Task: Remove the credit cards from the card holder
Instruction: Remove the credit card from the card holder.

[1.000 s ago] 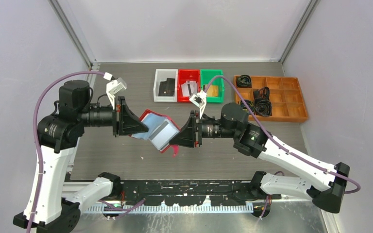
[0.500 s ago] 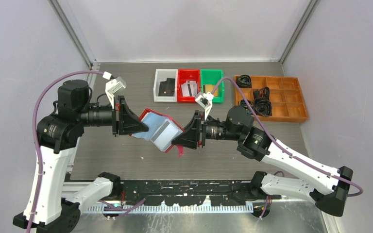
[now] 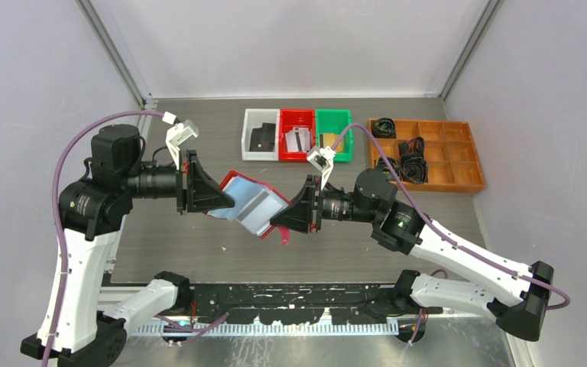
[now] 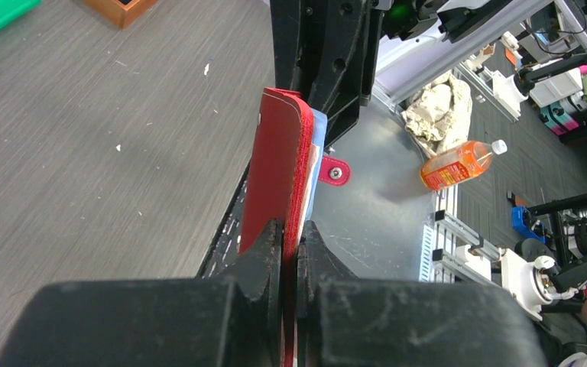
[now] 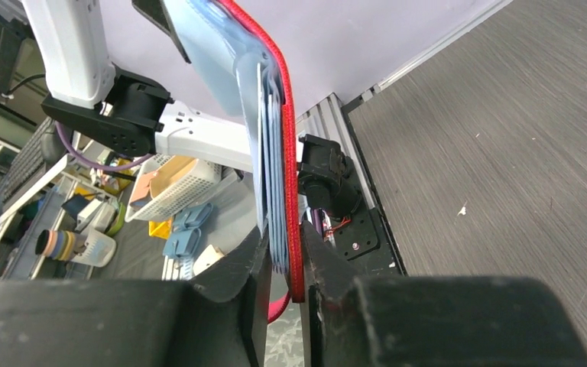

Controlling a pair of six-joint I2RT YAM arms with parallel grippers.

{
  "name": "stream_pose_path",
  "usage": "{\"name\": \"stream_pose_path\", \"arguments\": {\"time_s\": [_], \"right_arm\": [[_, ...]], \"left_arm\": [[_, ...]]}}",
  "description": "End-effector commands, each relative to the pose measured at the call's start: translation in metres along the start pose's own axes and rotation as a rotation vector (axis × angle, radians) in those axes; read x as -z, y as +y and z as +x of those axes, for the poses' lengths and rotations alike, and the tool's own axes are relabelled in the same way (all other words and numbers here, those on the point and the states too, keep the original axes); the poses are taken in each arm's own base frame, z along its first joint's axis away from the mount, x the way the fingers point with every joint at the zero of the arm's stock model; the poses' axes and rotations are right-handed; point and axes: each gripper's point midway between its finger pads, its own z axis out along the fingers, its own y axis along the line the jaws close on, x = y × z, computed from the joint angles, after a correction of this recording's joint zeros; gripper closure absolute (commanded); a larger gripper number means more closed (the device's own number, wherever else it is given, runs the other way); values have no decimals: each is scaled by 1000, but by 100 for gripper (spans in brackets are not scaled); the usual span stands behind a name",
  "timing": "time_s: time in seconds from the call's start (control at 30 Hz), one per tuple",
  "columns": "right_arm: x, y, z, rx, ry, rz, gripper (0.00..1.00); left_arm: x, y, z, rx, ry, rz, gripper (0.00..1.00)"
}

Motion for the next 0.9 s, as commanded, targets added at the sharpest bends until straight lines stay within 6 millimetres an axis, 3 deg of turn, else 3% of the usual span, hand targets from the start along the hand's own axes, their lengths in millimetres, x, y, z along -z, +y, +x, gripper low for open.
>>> {"name": "stream_pose_path", "arguments": {"time_s": [0.0, 0.33, 0.47, 0.67, 0.77, 0.87], "right_arm": [[-2, 9, -28, 69, -92, -9, 77], [14, 12, -17, 99, -76, -11, 76], [17, 25, -28, 69, -168, -79, 88], [-4, 29, -45, -1, -195, -102, 89], [-11, 24, -46, 2, -205, -78, 92], [-8, 31, -46, 31, -236, -106, 94]], "left_arm": [[5, -20, -17, -68, -48, 58, 100], [6, -22, -17, -72, -46, 60, 100], [4, -17, -13, -72, -42, 56, 100], [-2, -2, 4, -48, -12, 44, 100], [-2, -4, 0, -52, -18, 52, 100], [-1, -5, 0, -64, -16, 48, 100]]}}
